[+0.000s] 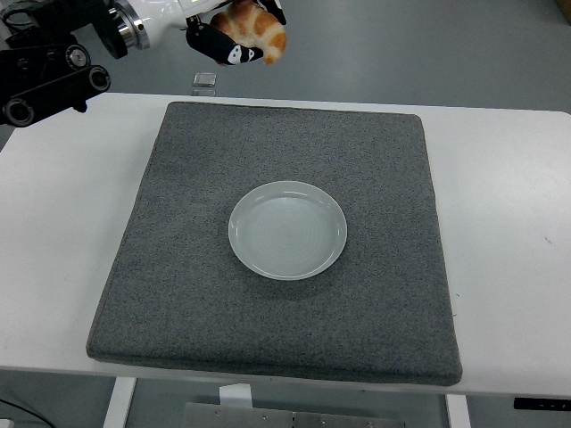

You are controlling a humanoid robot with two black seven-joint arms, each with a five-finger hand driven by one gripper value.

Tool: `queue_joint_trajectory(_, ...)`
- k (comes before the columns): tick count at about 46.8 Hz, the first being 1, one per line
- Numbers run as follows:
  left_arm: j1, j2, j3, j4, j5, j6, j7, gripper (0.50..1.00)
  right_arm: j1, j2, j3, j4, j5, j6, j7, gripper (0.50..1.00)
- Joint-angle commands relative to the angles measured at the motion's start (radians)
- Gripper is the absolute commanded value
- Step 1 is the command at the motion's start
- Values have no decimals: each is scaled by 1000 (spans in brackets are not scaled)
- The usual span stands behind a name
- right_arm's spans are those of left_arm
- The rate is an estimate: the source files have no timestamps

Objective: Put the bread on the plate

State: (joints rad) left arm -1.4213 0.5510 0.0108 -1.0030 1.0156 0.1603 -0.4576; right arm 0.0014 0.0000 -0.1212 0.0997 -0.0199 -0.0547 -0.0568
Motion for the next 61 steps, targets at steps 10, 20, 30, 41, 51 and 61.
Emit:
queue_joint_trajectory(10, 8, -32, 23, -160, 12, 36, 2, 500, 0, 0, 0, 0, 0, 1, 0, 938)
queue_joint_trajectory(20, 61, -36, 72, -217, 81, 110, 0, 500, 0, 0, 0, 0, 0, 1, 0, 938)
queue_joint_trajectory(30, 156, -36, 70, -213, 257, 166, -1, 500, 0, 0, 0, 0, 0, 1, 0, 938)
queue_joint_trajectory(41, 234, -37, 70, -207, 285, 203, -7, 500, 0, 0, 0, 0, 0, 1, 0, 938)
queue_joint_trajectory(51, 312, -68, 70, -191, 320, 226, -10, 500, 0, 0, 0, 0, 0, 1, 0, 938)
queue_joint_trajectory(61, 372, -86, 70, -155, 321, 252, -12, 500, 0, 0, 0, 0, 0, 1, 0, 938)
